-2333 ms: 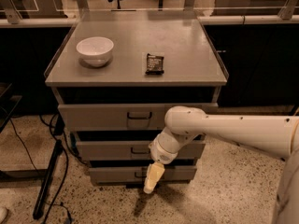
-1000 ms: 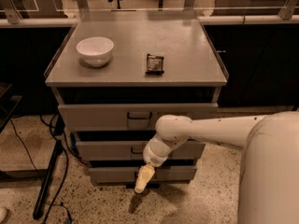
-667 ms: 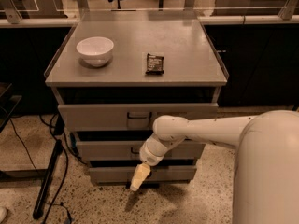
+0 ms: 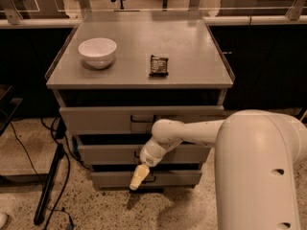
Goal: Open middle drawer
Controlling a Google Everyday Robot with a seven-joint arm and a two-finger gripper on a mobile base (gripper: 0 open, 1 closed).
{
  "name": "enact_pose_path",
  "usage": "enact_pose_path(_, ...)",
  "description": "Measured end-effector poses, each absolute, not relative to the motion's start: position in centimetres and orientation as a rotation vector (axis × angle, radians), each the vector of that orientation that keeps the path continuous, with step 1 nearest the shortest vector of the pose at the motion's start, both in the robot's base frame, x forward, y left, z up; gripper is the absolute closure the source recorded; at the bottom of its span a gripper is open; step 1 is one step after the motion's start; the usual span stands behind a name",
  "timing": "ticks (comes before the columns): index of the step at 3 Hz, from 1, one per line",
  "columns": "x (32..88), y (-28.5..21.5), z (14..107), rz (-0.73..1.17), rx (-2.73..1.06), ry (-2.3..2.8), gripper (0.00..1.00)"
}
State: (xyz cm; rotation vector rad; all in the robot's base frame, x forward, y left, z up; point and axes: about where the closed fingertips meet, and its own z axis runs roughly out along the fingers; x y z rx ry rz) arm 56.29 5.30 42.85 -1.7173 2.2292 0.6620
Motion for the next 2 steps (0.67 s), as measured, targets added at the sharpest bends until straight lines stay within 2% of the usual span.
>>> enact_pose_path(2, 54.66, 5.42, 40.93, 0.673, -1.725, 2.264, 0.00)
